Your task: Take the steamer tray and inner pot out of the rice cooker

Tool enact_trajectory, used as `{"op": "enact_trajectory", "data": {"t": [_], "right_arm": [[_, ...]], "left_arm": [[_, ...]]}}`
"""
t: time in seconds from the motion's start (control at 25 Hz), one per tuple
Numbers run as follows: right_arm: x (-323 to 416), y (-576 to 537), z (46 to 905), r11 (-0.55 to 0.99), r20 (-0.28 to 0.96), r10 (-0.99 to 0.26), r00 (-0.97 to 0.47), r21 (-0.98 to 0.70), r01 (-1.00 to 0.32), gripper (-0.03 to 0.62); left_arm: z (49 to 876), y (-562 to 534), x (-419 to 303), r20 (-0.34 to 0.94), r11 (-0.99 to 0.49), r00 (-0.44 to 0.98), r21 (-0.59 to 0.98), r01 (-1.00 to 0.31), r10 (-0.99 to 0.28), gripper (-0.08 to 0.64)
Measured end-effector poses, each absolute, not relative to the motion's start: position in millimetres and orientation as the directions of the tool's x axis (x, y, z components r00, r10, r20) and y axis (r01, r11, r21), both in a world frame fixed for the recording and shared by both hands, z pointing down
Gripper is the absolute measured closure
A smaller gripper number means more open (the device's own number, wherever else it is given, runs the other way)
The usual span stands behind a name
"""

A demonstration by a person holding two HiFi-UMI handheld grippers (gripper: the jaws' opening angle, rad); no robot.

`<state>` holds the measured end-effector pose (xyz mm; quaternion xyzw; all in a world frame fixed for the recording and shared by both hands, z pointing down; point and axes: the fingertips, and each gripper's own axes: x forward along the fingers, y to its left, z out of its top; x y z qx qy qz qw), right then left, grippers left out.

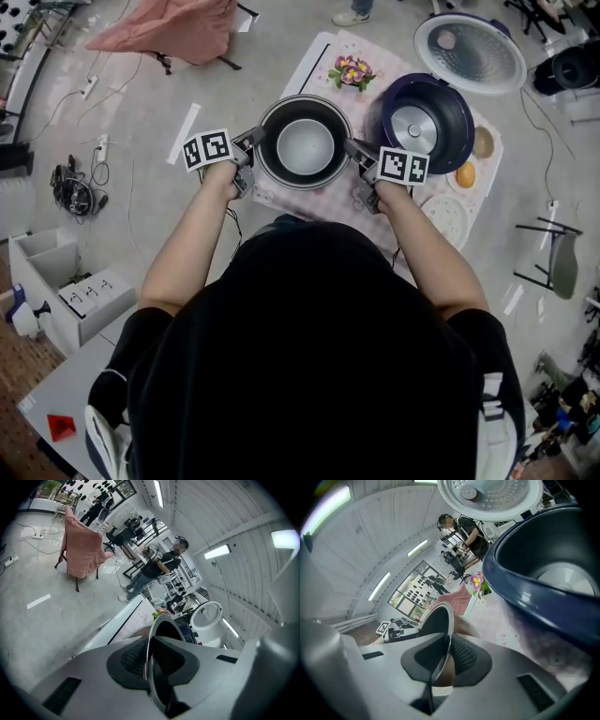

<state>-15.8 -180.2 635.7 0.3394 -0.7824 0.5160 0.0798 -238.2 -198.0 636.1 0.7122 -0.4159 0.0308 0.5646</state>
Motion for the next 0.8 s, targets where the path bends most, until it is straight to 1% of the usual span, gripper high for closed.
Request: {"op": "enact_trajectory", "data": {"t": [0.44, 0.8], "right_arm": [[-10, -159, 677, 0.190, 0.538, -0.413, -0.735, -0.738, -0.647, 0.546], [-5, -158, 688, 0.170, 0.540, -0.420, -0.729, -0.742, -0.648, 0.546]], "left_arm": [[685, -178, -231, 0.573, 0.032, 0.657, 0.765, -0.643, -0.490, 0.503], [686, -180, -226, 0.564, -0.017, 0.662, 0.755, -0.656, -0.494, 0.505]]}}
